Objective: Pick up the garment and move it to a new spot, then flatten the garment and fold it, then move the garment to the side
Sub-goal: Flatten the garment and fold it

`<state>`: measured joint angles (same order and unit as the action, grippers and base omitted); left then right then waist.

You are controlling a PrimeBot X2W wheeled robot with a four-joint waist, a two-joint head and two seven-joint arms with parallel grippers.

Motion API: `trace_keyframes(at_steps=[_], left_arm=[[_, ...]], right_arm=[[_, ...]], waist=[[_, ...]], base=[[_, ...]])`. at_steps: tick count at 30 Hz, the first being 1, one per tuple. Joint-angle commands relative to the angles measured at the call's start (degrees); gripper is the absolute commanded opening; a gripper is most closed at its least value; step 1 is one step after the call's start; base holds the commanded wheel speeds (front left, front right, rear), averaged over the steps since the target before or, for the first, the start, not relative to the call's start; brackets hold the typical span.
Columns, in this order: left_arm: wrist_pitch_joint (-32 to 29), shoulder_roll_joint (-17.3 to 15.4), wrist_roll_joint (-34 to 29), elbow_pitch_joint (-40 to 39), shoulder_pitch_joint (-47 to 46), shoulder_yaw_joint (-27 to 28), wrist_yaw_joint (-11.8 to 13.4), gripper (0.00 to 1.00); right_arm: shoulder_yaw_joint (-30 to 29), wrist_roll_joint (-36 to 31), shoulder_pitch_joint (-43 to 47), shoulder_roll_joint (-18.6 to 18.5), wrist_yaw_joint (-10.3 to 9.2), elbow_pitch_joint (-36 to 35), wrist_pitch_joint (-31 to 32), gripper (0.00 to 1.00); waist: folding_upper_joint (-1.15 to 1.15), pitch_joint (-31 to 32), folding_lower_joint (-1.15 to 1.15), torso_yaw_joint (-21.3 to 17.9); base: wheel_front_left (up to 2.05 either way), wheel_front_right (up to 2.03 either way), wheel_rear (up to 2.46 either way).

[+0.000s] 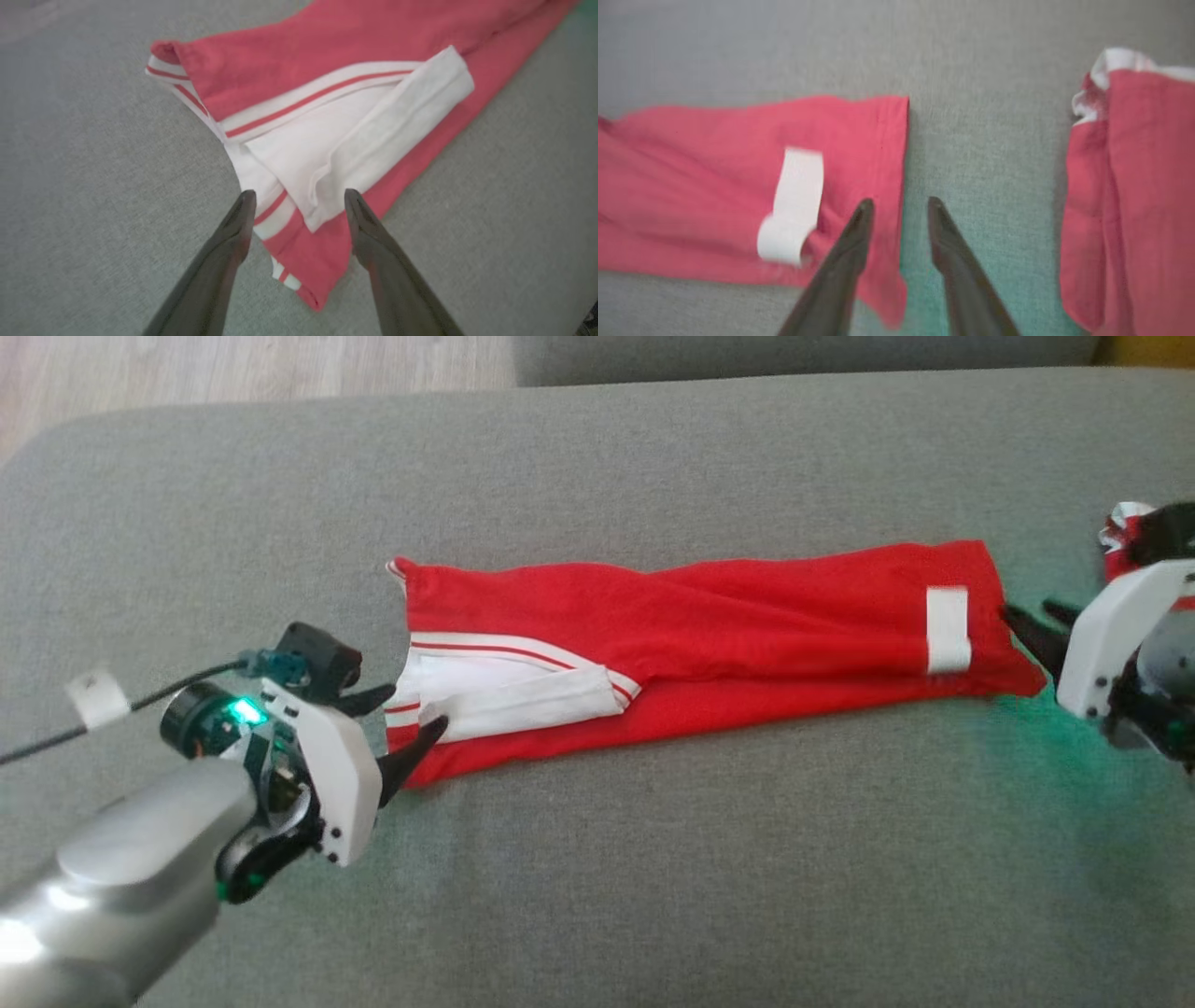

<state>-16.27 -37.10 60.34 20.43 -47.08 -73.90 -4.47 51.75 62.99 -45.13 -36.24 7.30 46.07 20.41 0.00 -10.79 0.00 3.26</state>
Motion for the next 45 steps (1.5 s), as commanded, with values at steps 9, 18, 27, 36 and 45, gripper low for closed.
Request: trace_keyframes(at_steps=[9, 18, 27, 36, 45], left_arm=[[22.28, 2.27, -4.28, 4.97, -2.03, 10.48, 8.53, 1.00], [31.21, 7.65, -4.71, 2.99, 5.49, 24.57, 12.90, 1.00], [31.25, 16.76, -19.53, -6.55, 24.91, 47.77, 12.23, 1.00], [31.26, 26.94, -32.69, -8.89, 37.87, 61.44, 6.18, 1.00], [31.26, 32.25, -39.31, -7.21, 37.43, 67.65, 0.08, 1.00]], right_arm=[[-4.84, 2.03, -0.26, 1.98, 0.19, -2.94, -15.95, 1.00], [-9.82, -5.76, 1.61, 9.38, 0.19, -2.11, -35.08, 1.00], [-36.33, -32.40, 16.77, 21.82, 0.19, -14.70, -35.39, 1.00], [-45.98, -47.56, 31.56, 32.31, 0.19, -24.14, -35.40, 1.00], [-48.27, -51.69, 29.54, 33.17, 0.19, -23.42, -35.40, 1.00]], waist=[[0.00, 3.99, 0.00, -1.17], [0.00, 7.65, 0.00, -1.80], [0.00, 9.28, 0.00, -2.48], [0.00, 9.46, 0.00, -2.91], [0.00, 6.28, 0.00, -1.21]], base=[[0.00, 0.00, 0.00], [0.00, 0.00, 0.00], [0.00, 0.00, 0.00], [0.00, 0.00, 0.00], [0.00, 0.00, 0.00]])
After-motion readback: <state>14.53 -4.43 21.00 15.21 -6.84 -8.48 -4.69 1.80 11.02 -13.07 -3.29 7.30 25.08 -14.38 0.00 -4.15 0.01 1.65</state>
